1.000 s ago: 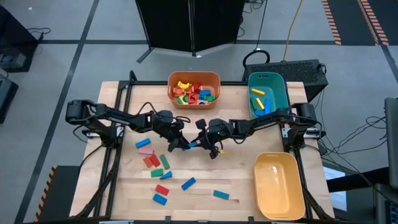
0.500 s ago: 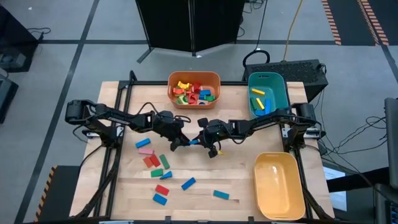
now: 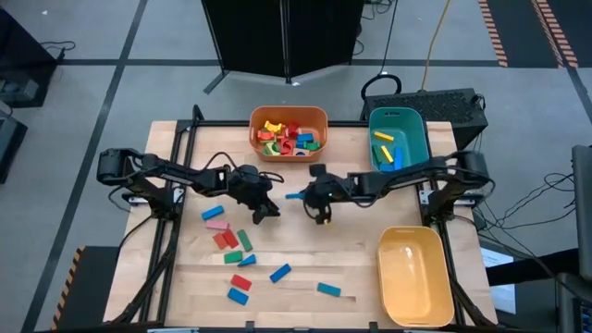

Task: Sort blocks by size
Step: Put the blue rectangular block into the green bin

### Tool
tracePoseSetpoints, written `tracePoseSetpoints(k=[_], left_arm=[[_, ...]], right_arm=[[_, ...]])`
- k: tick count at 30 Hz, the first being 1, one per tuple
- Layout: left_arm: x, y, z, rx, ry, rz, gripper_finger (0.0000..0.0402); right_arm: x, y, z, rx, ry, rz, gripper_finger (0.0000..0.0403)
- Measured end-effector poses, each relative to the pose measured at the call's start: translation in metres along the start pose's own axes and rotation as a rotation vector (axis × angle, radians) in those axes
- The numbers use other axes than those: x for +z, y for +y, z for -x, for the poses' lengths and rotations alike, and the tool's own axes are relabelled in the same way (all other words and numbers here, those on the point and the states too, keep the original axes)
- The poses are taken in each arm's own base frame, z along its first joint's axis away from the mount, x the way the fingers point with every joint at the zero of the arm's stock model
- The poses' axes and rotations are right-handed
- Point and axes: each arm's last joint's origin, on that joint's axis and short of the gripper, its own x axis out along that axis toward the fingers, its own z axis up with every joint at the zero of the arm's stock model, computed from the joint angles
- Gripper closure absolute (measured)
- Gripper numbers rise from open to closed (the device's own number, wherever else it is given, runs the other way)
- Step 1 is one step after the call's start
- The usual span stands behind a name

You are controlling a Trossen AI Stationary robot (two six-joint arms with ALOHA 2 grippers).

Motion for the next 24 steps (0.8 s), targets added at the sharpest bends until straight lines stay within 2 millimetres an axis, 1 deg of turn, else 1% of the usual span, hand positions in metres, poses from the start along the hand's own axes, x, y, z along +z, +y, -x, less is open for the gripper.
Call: tracePoseSetpoints(k=[6, 10, 14, 18, 24], left_arm=[[-0.004, 0.002, 0.001, 0.024, 0.043, 0.021, 0.0265], [-0.007, -0.003, 0.007, 0.073, 0.053, 0.019, 0.0265], [-0.007, -0.012, 0.018, 0.124, 0.029, -0.006, 0.0265], [-0.008, -0.023, 0.033, 0.153, 0.006, -0.040, 0.0265], [-0.015, -0.036, 0.053, 0.205, 0.009, -0.056, 0.0265]], right_arm=[[-0.005, -0.011, 0.032, -0.069, 0.141, -0.038, 0.0348], [-0.015, -0.019, 0.056, -0.116, 0.271, -0.064, 0.0348], [-0.021, -0.028, 0.082, -0.158, 0.350, -0.111, 0.0349], [-0.026, -0.037, 0.106, -0.180, 0.383, -0.163, 0.0349], [-0.035, -0.049, 0.137, -0.228, 0.414, -0.231, 0.0350]])
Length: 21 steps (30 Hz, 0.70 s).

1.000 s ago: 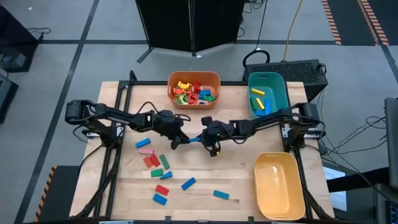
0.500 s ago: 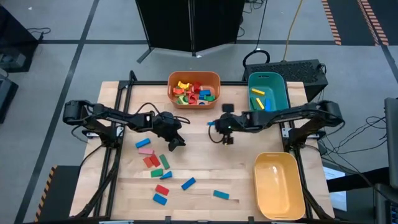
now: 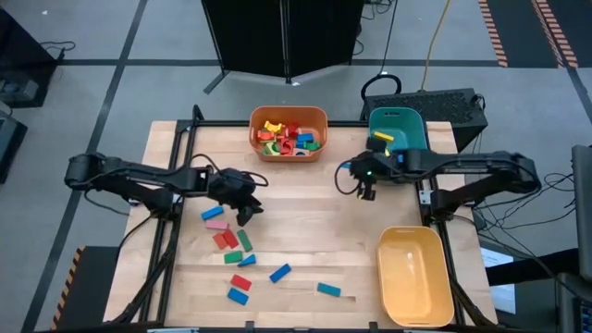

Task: Sort blocks by size
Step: Put the blue rectangular block into the green bin

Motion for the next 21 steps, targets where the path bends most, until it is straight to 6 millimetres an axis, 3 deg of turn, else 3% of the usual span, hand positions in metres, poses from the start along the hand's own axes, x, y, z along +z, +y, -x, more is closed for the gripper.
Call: tracePoseSetpoints(k=[9, 21], left_arm=[[-0.012, 0.000, 0.017, 0.159, 0.022, 0.029, 0.0265], [-0.018, 0.004, 0.017, 0.225, 0.065, 0.032, 0.0265]], right_arm=[[-0.030, -0.029, 0.017, -0.150, 0.158, -0.151, 0.0350], [-0.052, -0.062, 0.009, -0.250, 0.344, -0.329, 0.0350]])
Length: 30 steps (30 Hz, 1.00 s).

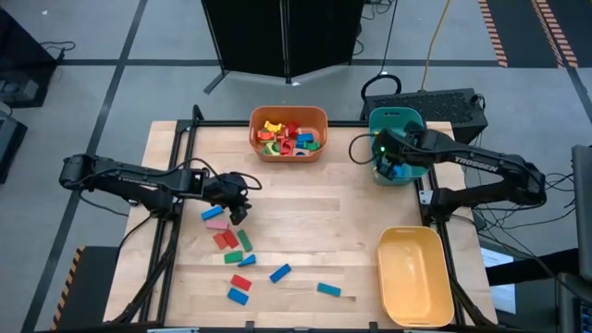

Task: Sort blocks by size
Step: Put the blue rectangular block into the green bin

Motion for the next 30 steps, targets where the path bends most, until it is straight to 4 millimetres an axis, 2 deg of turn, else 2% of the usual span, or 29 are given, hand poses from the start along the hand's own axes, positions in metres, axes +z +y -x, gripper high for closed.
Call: tracePoseSetpoints(k=[5, 10, 18, 25, 30], left_arm=[[-0.001, 0.002, 0.000, 0.046, -0.007, -0.001, 0.0265], [-0.001, 0.002, 0.000, 0.059, -0.012, -0.002, 0.0265], [-0.001, 0.003, 0.000, 0.073, -0.007, -0.083, 0.0265], [-0.005, 0.006, 0.000, 0.102, 0.015, -0.084, 0.0265], [-0.009, 0.009, 0.000, 0.154, 0.044, -0.018, 0.0265]], right_arm=[[0.000, -0.013, -0.011, -0.010, 0.069, -0.063, 0.0350], [0.001, -0.019, -0.021, 0.115, 0.119, -0.077, 0.0344], [0.005, -0.024, -0.037, 0.142, 0.193, -0.103, 0.0341], [0.009, -0.024, -0.054, 0.171, 0.270, -0.105, 0.0333], [0.013, -0.022, -0.062, 0.218, 0.277, -0.096, 0.0310]])
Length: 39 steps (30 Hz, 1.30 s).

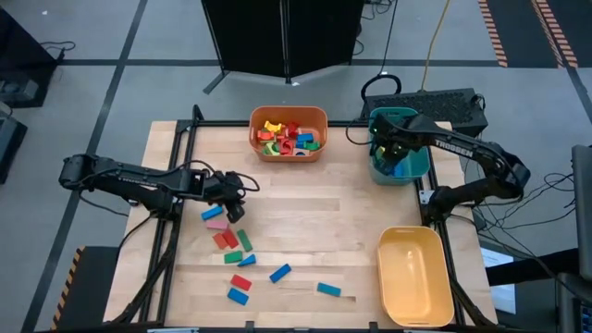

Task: Sort blocks by size
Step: Put the blue rectangular block into the green bin

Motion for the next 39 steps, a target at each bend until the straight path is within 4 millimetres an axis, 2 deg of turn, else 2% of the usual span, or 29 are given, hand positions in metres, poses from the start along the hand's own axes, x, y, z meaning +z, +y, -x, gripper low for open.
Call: tracePoseSetpoints(k=[7, 12, 16, 21, 27, 31, 39], left_arm=[[0.000, 0.003, 0.000, 0.076, -0.028, -0.026, 0.0265], [0.000, 0.003, 0.000, 0.095, -0.030, -0.081, 0.0265], [-0.001, 0.003, 0.000, 0.086, -0.022, -0.060, 0.0265], [-0.003, 0.001, 0.003, 0.013, 0.076, 0.051, 0.0265], [-0.018, 0.010, 0.012, 0.127, 0.280, 0.148, 0.0265], [-0.027, 0.016, 0.014, 0.179, 0.368, 0.171, 0.0265], [-0.038, 0.017, 0.008, 0.138, 0.440, 0.104, 0.0265]], right_arm=[[0.003, 0.000, 0.003, 0.006, -0.065, -0.098, 0.0271], [-0.001, 0.005, 0.015, 0.040, -0.132, -0.098, 0.0264], [-0.005, 0.006, 0.027, 0.053, -0.210, -0.098, 0.0264], [-0.015, 0.010, 0.042, 0.075, -0.283, -0.117, 0.0264], [-0.025, 0.018, 0.054, 0.109, -0.345, -0.114, 0.0264], [-0.026, 0.027, 0.058, 0.133, -0.365, -0.102, 0.0264], [-0.025, 0.045, 0.064, 0.177, -0.429, -0.028, 0.0264]])
